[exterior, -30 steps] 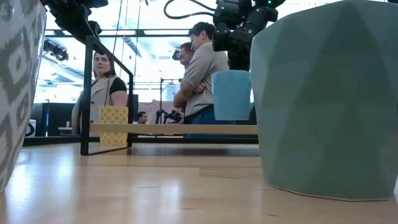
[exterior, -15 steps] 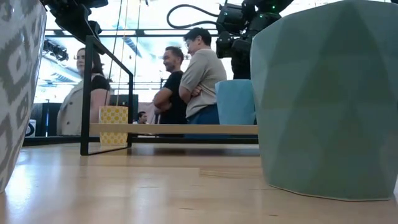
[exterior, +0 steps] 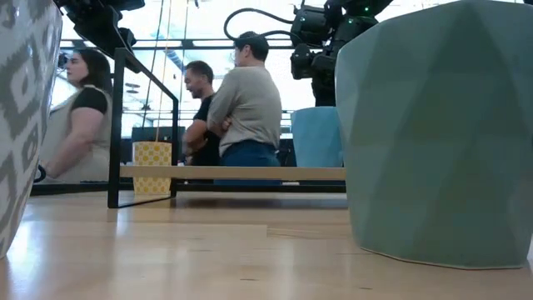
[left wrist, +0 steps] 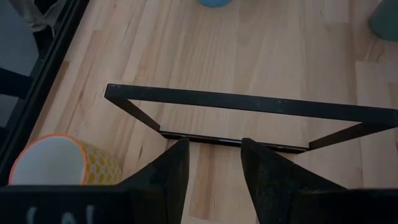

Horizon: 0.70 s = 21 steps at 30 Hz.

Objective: Place coffee mugs
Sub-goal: Put the light blue mug on the shelf

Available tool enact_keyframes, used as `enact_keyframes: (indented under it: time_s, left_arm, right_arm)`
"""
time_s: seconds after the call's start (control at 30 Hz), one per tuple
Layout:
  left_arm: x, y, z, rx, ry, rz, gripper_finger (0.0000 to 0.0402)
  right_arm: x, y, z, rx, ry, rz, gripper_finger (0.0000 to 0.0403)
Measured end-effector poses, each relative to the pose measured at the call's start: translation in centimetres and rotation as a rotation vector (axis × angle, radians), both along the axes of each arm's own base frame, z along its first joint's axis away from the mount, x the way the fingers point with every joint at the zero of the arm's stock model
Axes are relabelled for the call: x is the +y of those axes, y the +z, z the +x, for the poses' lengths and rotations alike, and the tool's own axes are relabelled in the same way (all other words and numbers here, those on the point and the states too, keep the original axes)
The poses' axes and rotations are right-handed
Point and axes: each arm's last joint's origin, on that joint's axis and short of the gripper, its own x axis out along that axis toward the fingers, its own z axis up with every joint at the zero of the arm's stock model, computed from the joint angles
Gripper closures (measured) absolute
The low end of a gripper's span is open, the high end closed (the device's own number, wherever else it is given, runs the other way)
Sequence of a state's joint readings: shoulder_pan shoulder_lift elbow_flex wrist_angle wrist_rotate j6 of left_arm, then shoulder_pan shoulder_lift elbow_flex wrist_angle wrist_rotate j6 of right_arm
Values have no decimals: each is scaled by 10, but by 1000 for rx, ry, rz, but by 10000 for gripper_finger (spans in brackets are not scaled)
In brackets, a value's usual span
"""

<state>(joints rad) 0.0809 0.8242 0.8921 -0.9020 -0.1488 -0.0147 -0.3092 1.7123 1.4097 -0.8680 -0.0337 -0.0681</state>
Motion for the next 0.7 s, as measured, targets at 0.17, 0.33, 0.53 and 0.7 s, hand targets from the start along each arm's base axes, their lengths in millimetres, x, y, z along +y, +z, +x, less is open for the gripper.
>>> enact_keyframes:
  time_s: [0.17,0.33,0.53,0.7]
  left_arm:
    - [0,0,0,0,0,0,249]
    - [0,0,0,0,0,0,249]
    - [0,0,0,0,0,0,249]
    - [0,0,0,-1,0,0,249]
  right_arm:
    - [-1,0,0,7,-5,-13,362]
    - [-1,-1,-1,16,-6,-22,351]
    - [-1,0,0,10,-7,-30,349]
    - [-2,0,0,7,-6,-36,330]
